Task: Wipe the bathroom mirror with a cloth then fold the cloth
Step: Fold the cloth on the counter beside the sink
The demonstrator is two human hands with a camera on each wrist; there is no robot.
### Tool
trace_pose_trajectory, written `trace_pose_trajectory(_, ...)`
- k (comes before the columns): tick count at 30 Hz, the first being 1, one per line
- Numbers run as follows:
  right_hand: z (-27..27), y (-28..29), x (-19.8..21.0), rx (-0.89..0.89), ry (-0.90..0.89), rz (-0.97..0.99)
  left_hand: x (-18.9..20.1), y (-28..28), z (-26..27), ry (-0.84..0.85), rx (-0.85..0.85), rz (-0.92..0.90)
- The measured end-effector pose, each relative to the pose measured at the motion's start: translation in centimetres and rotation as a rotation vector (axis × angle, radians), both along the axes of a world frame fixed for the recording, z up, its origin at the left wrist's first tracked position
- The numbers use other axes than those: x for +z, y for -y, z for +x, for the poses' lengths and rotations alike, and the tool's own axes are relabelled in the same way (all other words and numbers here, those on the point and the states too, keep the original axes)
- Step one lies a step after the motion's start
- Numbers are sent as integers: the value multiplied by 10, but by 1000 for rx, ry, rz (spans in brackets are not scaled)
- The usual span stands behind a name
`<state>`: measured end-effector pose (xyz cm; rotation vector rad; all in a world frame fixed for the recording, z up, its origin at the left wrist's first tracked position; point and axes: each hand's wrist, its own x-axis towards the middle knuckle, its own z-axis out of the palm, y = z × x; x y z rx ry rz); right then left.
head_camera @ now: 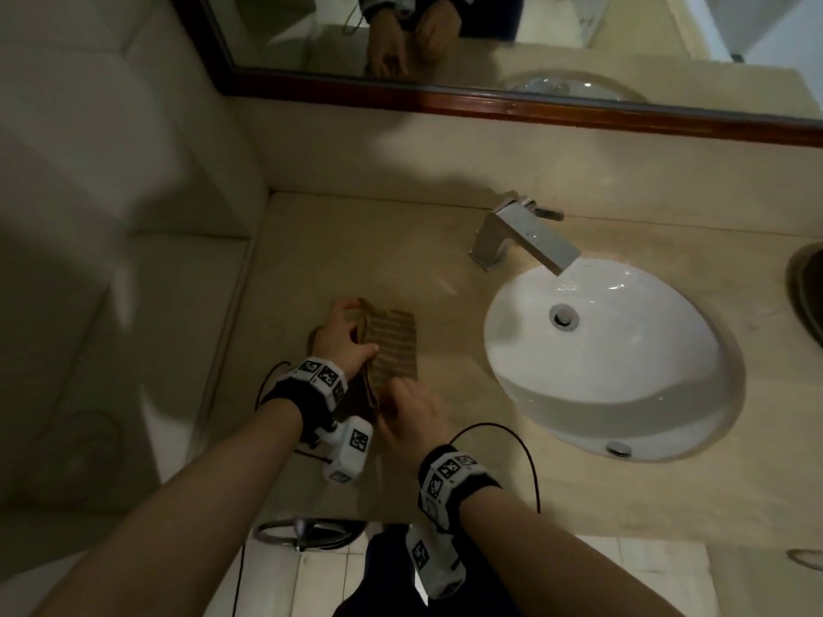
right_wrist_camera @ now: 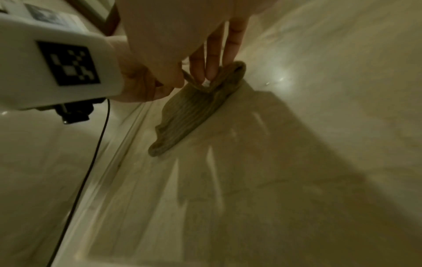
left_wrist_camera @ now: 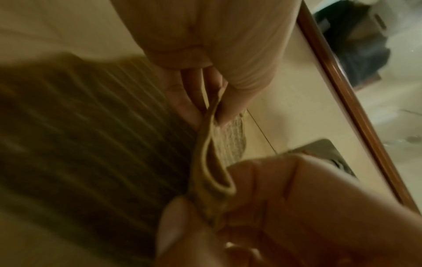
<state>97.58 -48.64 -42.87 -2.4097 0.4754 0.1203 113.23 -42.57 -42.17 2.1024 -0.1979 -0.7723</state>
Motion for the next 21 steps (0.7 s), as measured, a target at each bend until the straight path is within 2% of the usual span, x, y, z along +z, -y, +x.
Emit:
trace_pose_trajectory(4,20,-21,1,154,-53,45,-3,-32,7,13,68,-11)
trace_pose_trajectory(7,29,-28,2,245,-91,-16,-6,-47,12,17,66,-19)
trace_pose_trajectory(12,36,-35,4,326,-102,-27,-9,-62,13,49,107,-3)
trace_pose_trajectory(21,43,-39,-1,442,-133,-102,-13,-72,15,161,33,94)
